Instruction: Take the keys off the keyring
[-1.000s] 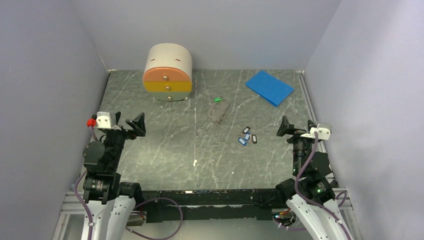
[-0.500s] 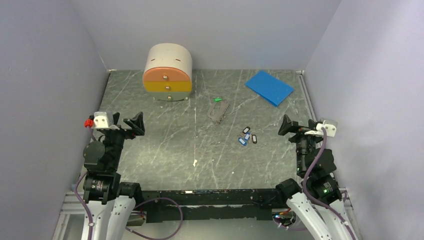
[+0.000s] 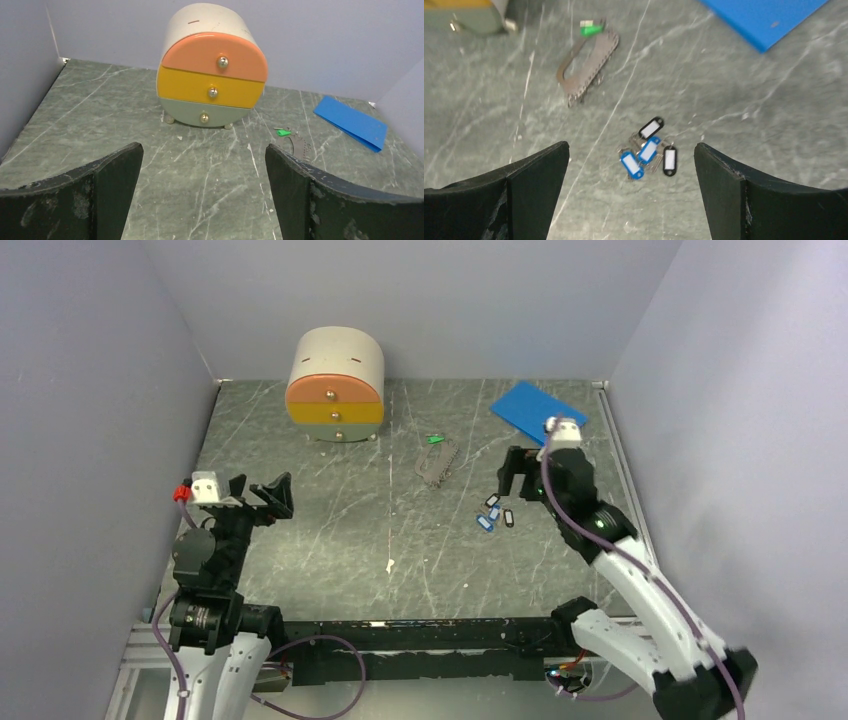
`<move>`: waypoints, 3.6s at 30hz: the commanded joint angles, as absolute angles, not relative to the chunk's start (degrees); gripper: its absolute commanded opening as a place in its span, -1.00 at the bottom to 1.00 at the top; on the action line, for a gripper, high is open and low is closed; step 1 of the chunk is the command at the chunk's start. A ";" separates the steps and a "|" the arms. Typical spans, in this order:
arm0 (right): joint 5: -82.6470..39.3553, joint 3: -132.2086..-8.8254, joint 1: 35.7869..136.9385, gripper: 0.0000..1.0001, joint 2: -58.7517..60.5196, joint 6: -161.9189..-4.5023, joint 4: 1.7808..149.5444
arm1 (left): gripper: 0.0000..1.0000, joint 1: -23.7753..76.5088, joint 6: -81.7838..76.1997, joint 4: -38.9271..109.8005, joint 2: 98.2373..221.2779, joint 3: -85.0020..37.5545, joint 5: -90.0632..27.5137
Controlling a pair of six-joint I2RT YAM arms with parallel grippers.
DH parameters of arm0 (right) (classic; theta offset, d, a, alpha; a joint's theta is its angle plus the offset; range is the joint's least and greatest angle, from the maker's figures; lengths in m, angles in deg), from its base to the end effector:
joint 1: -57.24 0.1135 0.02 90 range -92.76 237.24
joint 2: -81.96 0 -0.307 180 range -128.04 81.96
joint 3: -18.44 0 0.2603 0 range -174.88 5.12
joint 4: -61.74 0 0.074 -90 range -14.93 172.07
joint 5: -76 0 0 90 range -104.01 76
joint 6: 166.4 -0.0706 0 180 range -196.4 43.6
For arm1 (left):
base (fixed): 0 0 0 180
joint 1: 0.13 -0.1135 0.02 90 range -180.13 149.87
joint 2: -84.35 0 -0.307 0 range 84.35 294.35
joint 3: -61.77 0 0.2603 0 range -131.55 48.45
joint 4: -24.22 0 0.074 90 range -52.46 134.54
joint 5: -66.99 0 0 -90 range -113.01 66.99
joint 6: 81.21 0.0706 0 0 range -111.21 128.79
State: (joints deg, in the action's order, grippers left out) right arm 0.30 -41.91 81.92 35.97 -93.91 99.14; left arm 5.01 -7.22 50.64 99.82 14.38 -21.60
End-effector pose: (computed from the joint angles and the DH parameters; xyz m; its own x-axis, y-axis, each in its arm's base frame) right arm 0.1799 0.0635 0.3431 -0.3987 0.1376 -0.9067 -0.0819 0.9794 0.1847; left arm 0.0888 -0.0062 0.3469 0.0738 -0.2835 -0.9561 0.0890 0.9568 -0.2768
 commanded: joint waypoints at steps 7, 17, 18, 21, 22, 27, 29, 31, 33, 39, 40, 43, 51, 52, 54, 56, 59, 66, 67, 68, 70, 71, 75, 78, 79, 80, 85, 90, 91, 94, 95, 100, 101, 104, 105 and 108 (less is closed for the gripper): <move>-10.09 -53.24 81.85 0.98 6.57 -95.40 92.86 | 0.96 7.73 -6.71 51.63 96.42 14.44 -19.17; 1.26 -68.93 84.71 0.97 -19.44 -100.60 92.56 | 0.96 8.43 -6.48 50.74 97.08 14.95 -21.50; 3.33 -70.76 85.44 0.96 -21.64 -100.77 93.41 | 0.96 8.47 -6.47 50.63 97.15 14.96 -21.78; 8.29 -76.02 87.17 0.88 -28.04 -101.42 95.79 | 0.96 8.48 -6.31 50.28 97.36 15.11 -22.47; 9.16 -77.25 87.88 0.84 -29.60 -101.66 95.76 | 0.96 8.48 -6.25 50.06 97.35 15.21 -22.48; 10.27 -83.09 88.66 0.63 -36.92 -103.24 96.40 | 0.96 8.48 -6.12 49.95 97.51 15.22 -23.29; 10.22 -84.77 88.77 0.59 -38.92 -103.85 97.11 | 0.96 8.48 -6.07 49.70 97.75 15.30 -23.75; 9.66 -85.64 88.88 0.55 -40.25 -104.26 96.95 | 0.96 8.48 -6.06 49.46 97.67 15.38 -24.31; 9.57 -86.53 88.96 0.50 -41.41 -104.89 97.25 | 0.96 8.48 -5.98 49.41 97.79 15.40 -24.58; 9.32 -88.39 89.03 0.35 -44.64 -106.80 98.77 | 0.96 8.48 -5.95 49.06 98.05 15.53 -25.21; 9.09 -88.21 88.97 0.31 -45.02 -106.94 98.89 | 0.96 8.48 -5.95 49.05 98.14 15.57 -25.34; 8.10 -86.10 88.96 0.16 -45.24 -107.16 99.07 | 0.96 8.48 -5.82 48.84 98.23 15.62 -25.95; 2.28 -71.75 90.35 -0.21 -38.04 -103.48 95.68 | 0.96 8.48 -5.49 47.94 98.91 15.90 -27.67; 1.28 -70.16 90.74 -0.21 -36.94 -102.73 95.41 | 0.96 8.48 -5.38 47.84 99.00 15.92 -27.86; -1.40 -67.21 91.62 -0.25 -34.96 -100.44 95.01 | 0.96 8.48 -5.35 47.69 99.26 16.00 -28.22; -4.32 -64.47 92.79 -0.30 -33.15 -98.62 94.60 | 0.96 8.48 -5.05 47.44 99.64 16.06 -28.84; -8.05 -61.42 95.47 -0.35 -30.82 -96.90 94.64 | 0.96 8.48 -4.93 47.13 100.18 16.10 -29.76; -11.95 -56.41 102.32 -0.36 -26.16 -96.71 97.05 | 0.96 8.48 -4.57 46.88 101.47 16.10 -30.87; -12.29 -55.90 103.34 -0.36 -25.42 -96.79 97.51 | 0.96 8.48 -4.53 46.93 101.62 16.10 -30.91; -12.55 -55.61 104.38 -0.35 -24.59 -96.91 98.00 | 0.96 8.48 -4.56 46.98 101.77 16.10 -30.94; -12.53 -55.28 106.34 -0.32 -23.05 -97.32 99.54 | 0.96 8.48 -4.50 46.86 102.25 16.06 -31.29; -12.41 -55.19 107.14 -0.29 -22.30 -97.57 100.18 | 0.96 8.48 -4.51 47.00 102.46 16.05 -31.47; -11.74 -55.43 108.11 -0.10 -19.01 -97.10 101.51 | 0.96 8.48 -4.54 47.22 103.22 15.88 -31.88; -9.34 -58.27 108.01 0.07 -16.65 -94.69 103.21 | 0.96 8.48 -4.38 48.16 104.08 15.39 -32.20; -8.33 -59.30 107.97 0.13 -15.97 -93.78 103.70 | 0.96 8.48 -4.37 48.68 104.38 15.18 -32.08; -7.63 -60.11 107.65 0.19 -15.39 -93.05 104.22 | 0.96 8.48 -4.50 49.10 104.68 14.95 -31.87; -9.51 -60.26 104.24 0.25 -12.36 -90.02 104.64 | 0.96 8.81 -5.21 51.26 107.61 13.50 -31.70; -18.55 -54.92 101.14 0.09 -8.74 -90.05 101.62 | 0.96 8.83 -8.99 52.59 114.16 11.54 -37.04; -19.85 -53.70 101.10 0.07 -8.26 -90.33 100.95 | 0.96 8.83 -9.32 52.48 115.57 11.35 -38.71; -23.37 -51.13 101.13 0.04 -8.27 -90.84 99.87 | 0.96 8.92 -10.82 51.03 118.71 11.50 -42.08; -24.14 -50.06 101.15 0.02 -8.54 -90.89 99.62 | 0.96 8.92 -11.33 50.43 119.46 11.80 -42.83; -26.90 -46.41 101.21 -0.01 -8.80 -91.60 97.87 | 0.96 9.55 -12.11 50.04 121.87 12.01 -43.20; -27.33 -46.05 101.25 -0.01 -9.13 -91.53 97.77 | 0.96 9.72 -12.32 49.84 122.14 12.31 -43.15; -29.85 -45.16 101.68 -0.01 -10.25 -91.85 96.74 | 0.96 10.39 -13.47 49.06 123.21 12.95 -43.41; -30.92 -44.97 102.02 -0.01 -10.52 -92.09 96.20 | 0.96 10.76 -13.91 48.81 123.73 13.09 -43.58; -33.76 -44.46 102.91 -0.02 -11.09 -93.03 94.19 | 0.96 12.42 -14.50 48.39 125.91 13.29 -43.61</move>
State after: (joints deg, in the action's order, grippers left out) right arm -28.38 -45.03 101.64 -10.35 -91.58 98.75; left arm 10.57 -12.38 51.43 123.64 13.51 -41.87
